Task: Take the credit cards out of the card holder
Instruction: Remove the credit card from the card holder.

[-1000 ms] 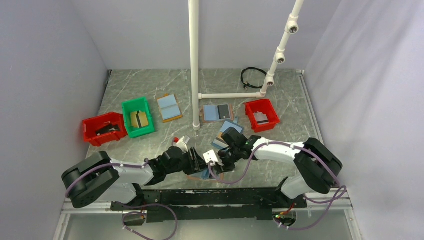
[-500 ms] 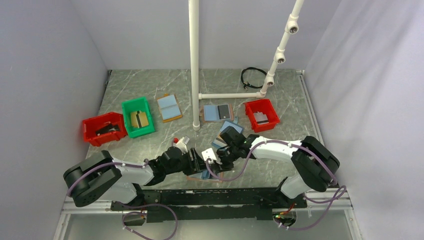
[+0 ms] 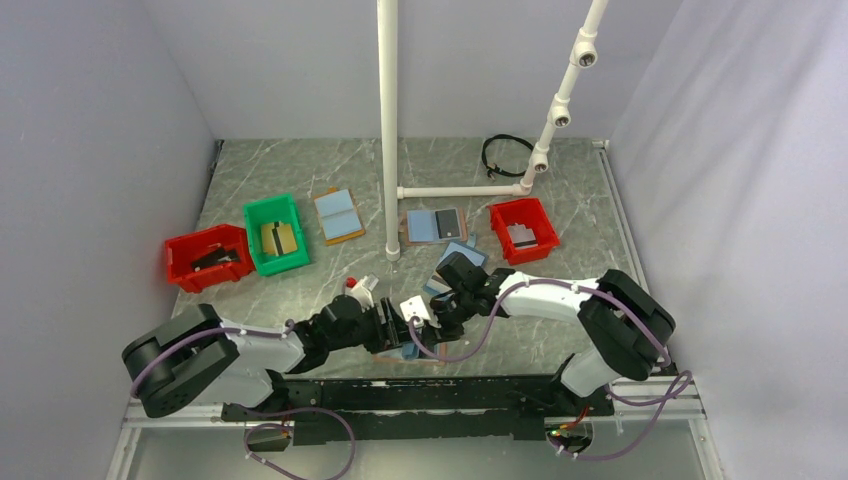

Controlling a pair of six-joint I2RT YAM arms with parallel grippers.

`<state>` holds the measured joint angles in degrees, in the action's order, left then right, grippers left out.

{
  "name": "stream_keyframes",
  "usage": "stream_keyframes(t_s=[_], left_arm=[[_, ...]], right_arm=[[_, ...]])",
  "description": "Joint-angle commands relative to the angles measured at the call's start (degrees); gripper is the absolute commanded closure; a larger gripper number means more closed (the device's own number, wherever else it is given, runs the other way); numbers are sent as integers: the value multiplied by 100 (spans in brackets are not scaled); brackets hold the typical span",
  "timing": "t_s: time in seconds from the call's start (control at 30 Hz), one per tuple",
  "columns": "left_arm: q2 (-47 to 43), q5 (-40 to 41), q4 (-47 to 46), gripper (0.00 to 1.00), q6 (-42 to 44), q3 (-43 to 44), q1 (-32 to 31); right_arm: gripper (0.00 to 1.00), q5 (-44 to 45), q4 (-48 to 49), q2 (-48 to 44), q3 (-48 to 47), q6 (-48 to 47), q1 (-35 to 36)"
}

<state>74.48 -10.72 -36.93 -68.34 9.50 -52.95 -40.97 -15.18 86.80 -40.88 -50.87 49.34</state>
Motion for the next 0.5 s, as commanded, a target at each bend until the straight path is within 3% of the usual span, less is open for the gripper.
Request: stream_keyframes(t_s=[0.0,0.47], left_arm=[[-178,-202,323,31,176,-140,-7],[-289,-236,157,30,122,-300,50]], right_arm=[[66,203,-37,153,-77,-72,32],[67,211,-90,261,-111,-81,49]])
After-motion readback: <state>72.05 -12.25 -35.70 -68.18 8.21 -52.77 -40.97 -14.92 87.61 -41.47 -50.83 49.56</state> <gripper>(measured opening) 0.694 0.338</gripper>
